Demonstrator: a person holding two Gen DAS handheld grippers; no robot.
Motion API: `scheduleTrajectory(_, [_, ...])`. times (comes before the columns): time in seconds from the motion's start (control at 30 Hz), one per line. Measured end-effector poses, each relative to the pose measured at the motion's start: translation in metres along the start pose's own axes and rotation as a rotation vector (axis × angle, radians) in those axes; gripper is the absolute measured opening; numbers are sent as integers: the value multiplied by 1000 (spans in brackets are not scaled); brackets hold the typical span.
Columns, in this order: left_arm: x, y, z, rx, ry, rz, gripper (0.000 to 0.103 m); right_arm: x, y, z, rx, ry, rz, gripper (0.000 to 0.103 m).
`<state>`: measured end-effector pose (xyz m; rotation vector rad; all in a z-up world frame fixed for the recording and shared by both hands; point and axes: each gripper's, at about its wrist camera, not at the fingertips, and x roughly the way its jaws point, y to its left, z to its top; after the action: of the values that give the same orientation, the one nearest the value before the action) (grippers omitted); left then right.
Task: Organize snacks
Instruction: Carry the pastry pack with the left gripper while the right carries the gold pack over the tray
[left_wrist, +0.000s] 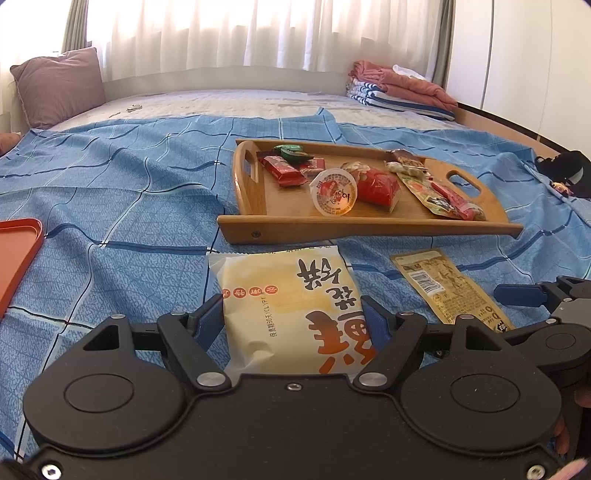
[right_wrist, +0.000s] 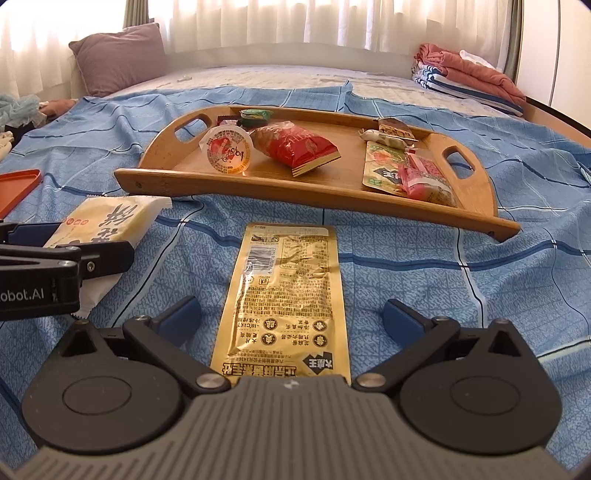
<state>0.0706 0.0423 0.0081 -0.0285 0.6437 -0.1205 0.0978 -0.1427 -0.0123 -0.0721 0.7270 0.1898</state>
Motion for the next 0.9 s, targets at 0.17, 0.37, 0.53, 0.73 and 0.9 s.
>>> scheduleTrajectory(0.17, [-3,-1,-3,12,-2,-1,75,-8,2,-1,5,-32,7,92])
scheduleTrajectory(0.37, [-6,-2,-3,20,-2,2,75,-14,11,-3,-21,-65,20,73])
scheduleTrajectory(0.53, [-6,-2,-3,18,-3,0,75,-17,2,-2,46,-75,37,65])
scheduleTrajectory(0.73, [-10,-3,-3,22,-7,-3,75,-19,-2,-2,72,-80,40,65])
scheduleTrajectory(0.9, [-15,-5,0,33,-16,-4,75,-25,-4,-3,96,-89,51,65])
